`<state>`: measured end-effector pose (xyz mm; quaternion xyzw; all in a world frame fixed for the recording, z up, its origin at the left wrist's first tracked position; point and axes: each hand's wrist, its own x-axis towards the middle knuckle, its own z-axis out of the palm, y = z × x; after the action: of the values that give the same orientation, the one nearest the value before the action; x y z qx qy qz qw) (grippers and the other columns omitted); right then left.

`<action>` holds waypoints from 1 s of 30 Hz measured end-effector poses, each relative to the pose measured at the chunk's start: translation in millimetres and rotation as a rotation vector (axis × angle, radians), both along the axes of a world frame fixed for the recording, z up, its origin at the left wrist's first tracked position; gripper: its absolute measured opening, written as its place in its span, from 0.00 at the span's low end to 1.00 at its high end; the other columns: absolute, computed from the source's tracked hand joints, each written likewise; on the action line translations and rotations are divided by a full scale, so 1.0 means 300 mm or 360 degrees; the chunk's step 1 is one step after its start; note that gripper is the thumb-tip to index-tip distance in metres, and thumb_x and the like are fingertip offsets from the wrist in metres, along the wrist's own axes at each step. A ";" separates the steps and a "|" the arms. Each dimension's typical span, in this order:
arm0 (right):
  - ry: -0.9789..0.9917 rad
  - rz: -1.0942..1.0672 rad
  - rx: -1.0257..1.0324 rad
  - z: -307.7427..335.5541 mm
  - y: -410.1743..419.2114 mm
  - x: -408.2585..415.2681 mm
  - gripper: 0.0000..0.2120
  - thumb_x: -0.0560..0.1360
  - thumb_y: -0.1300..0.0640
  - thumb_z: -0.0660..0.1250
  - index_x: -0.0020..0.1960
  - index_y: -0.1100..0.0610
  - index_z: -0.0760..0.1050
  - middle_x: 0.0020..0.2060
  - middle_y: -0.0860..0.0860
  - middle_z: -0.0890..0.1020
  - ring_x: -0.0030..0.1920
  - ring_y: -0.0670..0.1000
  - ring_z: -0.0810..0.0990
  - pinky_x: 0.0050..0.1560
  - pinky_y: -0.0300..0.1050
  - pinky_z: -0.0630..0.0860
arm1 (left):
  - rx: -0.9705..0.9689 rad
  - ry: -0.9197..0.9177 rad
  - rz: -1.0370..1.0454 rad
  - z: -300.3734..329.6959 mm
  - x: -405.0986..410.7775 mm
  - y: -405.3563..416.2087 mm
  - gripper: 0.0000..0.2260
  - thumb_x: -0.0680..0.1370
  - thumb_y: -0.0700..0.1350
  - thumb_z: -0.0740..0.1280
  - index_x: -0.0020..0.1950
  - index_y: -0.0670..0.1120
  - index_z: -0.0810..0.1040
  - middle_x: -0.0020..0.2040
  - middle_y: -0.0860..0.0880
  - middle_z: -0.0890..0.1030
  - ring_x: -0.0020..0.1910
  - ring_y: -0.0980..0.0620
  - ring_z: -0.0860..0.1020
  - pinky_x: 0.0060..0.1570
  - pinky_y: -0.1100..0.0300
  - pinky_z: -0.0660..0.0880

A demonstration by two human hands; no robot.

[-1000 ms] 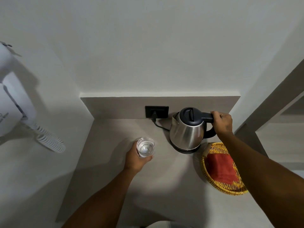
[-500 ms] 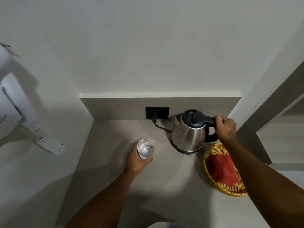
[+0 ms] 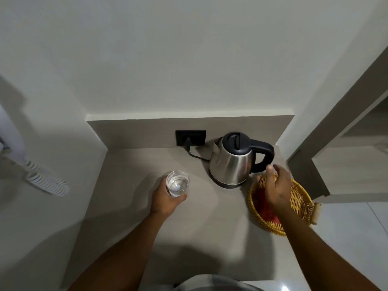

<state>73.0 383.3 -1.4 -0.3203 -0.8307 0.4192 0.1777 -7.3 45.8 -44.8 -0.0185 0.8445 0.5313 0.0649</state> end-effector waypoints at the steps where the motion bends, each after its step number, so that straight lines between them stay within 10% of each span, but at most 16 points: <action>1: -0.0140 -0.0016 0.0108 -0.030 -0.002 0.040 0.35 0.78 0.30 0.51 0.71 0.55 0.68 0.70 0.58 0.71 0.70 0.59 0.68 0.69 0.63 0.65 | 0.0001 0.0006 -0.0015 0.004 0.000 0.000 0.38 0.61 0.43 0.86 0.68 0.52 0.75 0.62 0.49 0.83 0.61 0.48 0.82 0.66 0.43 0.78; 10: -0.0852 0.0228 0.0476 -0.175 -0.001 0.191 0.43 0.75 0.31 0.62 0.80 0.52 0.54 0.79 0.63 0.54 0.76 0.68 0.54 0.73 0.67 0.55 | -0.0503 0.0188 -0.0341 -0.011 0.073 -0.078 0.48 0.61 0.55 0.85 0.74 0.44 0.67 0.72 0.44 0.72 0.72 0.46 0.71 0.71 0.51 0.70; 16: -0.0921 0.0262 0.0547 -0.183 0.020 0.174 0.41 0.75 0.32 0.63 0.80 0.49 0.54 0.78 0.62 0.56 0.74 0.68 0.56 0.71 0.68 0.58 | -0.1312 0.0239 -0.0559 -0.053 0.124 -0.094 0.48 0.72 0.73 0.49 0.80 0.39 0.61 0.80 0.39 0.64 0.81 0.39 0.60 0.80 0.43 0.54; 24: -0.0743 0.0136 0.0396 -0.184 0.022 0.168 0.32 0.76 0.41 0.69 0.76 0.48 0.64 0.72 0.62 0.63 0.69 0.68 0.62 0.68 0.68 0.64 | -0.1432 0.0308 -0.0613 -0.088 0.131 -0.108 0.48 0.76 0.75 0.42 0.82 0.39 0.58 0.82 0.39 0.61 0.82 0.39 0.58 0.81 0.42 0.53; 30: 0.0037 0.0052 0.0190 -0.073 -0.084 0.152 0.34 0.74 0.43 0.72 0.75 0.44 0.63 0.74 0.59 0.61 0.71 0.65 0.61 0.68 0.61 0.63 | -0.1501 0.0342 -0.0597 -0.099 0.133 -0.109 0.43 0.78 0.71 0.49 0.81 0.39 0.60 0.82 0.39 0.62 0.83 0.40 0.57 0.81 0.43 0.53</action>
<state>118.5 358.1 -23.3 -0.2908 -0.8572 0.3755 0.1992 32.6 13.1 -74.4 0.1606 0.9828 0.0712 0.0567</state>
